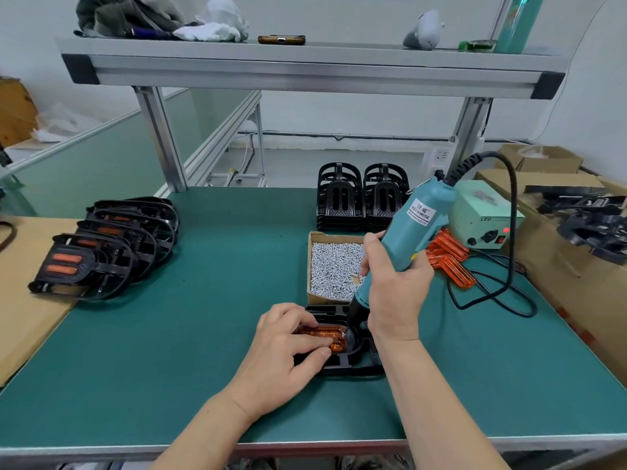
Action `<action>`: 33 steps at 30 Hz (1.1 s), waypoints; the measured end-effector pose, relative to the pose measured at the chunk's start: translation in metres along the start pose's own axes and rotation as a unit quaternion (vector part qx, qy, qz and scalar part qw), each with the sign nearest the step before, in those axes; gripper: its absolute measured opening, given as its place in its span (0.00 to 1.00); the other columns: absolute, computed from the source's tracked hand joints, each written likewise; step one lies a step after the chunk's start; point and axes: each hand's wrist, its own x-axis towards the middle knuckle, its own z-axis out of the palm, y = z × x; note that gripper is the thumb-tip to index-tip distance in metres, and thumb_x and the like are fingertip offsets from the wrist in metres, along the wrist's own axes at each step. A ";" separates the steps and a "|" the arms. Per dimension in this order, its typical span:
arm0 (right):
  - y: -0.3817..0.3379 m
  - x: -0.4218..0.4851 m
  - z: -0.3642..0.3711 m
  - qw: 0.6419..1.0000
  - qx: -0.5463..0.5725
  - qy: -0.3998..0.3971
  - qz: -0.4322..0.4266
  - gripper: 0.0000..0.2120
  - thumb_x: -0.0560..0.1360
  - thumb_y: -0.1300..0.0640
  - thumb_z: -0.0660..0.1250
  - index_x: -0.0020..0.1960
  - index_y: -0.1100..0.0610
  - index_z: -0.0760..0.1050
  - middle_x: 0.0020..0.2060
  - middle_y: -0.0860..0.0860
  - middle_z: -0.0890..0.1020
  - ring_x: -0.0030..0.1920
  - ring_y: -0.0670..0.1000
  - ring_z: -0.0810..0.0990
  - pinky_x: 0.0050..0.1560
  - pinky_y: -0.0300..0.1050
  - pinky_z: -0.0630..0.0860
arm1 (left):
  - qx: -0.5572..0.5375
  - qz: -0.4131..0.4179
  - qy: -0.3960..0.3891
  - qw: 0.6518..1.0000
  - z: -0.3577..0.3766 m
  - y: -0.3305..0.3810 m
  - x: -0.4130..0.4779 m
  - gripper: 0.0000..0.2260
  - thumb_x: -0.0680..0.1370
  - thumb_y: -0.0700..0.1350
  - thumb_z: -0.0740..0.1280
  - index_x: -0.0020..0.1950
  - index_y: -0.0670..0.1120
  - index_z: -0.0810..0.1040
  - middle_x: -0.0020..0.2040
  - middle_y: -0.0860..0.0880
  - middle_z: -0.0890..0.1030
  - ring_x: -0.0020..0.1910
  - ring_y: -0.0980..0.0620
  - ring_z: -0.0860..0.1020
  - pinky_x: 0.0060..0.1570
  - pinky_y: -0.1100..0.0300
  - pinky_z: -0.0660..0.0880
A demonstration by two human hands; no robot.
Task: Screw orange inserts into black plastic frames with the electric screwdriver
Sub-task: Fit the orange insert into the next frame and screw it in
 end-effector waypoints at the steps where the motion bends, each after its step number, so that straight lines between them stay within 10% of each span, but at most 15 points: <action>1: 0.000 0.000 0.000 1.000 -0.001 -0.001 0.000 0.08 0.69 0.55 0.74 0.40 0.55 0.75 0.29 0.51 0.75 0.30 0.50 0.72 0.33 0.48 0.72 | -0.001 -0.001 0.000 1.000 0.000 0.000 0.000 0.13 0.78 0.58 0.64 0.53 0.57 0.86 0.54 0.59 0.77 0.61 0.55 0.69 0.62 0.52 0.65; 33: 0.007 0.002 -0.001 0.998 -0.042 -0.046 -0.028 0.11 0.70 0.51 0.73 0.42 0.57 0.76 0.33 0.54 0.77 0.33 0.55 0.74 0.37 0.53 0.75 | -0.016 -0.010 -0.009 1.000 -0.002 0.002 0.001 0.13 0.78 0.58 0.64 0.54 0.58 0.86 0.54 0.59 0.76 0.60 0.55 0.70 0.62 0.53 0.66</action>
